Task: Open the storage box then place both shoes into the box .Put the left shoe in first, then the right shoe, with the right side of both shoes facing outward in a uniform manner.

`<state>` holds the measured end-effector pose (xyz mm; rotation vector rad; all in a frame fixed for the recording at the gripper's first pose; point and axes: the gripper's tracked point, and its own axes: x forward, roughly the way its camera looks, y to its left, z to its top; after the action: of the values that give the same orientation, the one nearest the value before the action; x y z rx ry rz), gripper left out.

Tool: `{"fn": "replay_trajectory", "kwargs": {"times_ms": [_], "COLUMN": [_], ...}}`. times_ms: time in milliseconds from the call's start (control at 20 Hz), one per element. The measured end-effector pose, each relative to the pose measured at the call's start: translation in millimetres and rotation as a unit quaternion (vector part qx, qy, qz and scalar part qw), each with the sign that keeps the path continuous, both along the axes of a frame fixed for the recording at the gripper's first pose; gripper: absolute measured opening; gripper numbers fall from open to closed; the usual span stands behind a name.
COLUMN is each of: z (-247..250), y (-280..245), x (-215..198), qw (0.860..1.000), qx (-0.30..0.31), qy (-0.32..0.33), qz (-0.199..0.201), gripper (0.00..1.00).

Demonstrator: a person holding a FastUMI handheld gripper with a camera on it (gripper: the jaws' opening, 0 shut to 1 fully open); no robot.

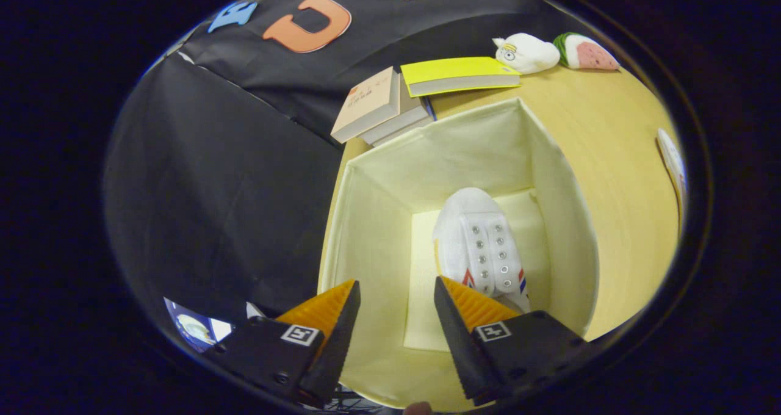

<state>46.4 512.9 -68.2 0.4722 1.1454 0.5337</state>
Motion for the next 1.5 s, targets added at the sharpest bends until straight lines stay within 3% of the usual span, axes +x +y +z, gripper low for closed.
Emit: {"fn": "replay_trajectory", "kwargs": {"times_ms": [100, 200, 500, 650, 800, 900, 1150, 1500], "z": [13, 25, 76, 103, 122, 122, 105, 35], "y": [-12, -21, -66, -120, -196, -247, -362, -467], "x": [1, -1, -13, -3, 6, 6, 6, 7], "qw": [0.999, 0.994, 0.970, 0.945, 0.913, 0.904, 0.908, 0.926], "qx": [-0.021, -0.044, -0.061, -0.083, -0.126, -0.149, -0.178, -0.228], "qy": [-0.044, -0.097, -0.224, -0.308, -0.387, -0.402, -0.378, -0.296], "qz": [0.015, 0.034, 0.074, 0.068, 0.033, 0.008, -0.036, -0.055], "gripper": [0.89, 0.92, 0.93, 0.93, 0.95, 1.00, 1.00, 1.00]}}
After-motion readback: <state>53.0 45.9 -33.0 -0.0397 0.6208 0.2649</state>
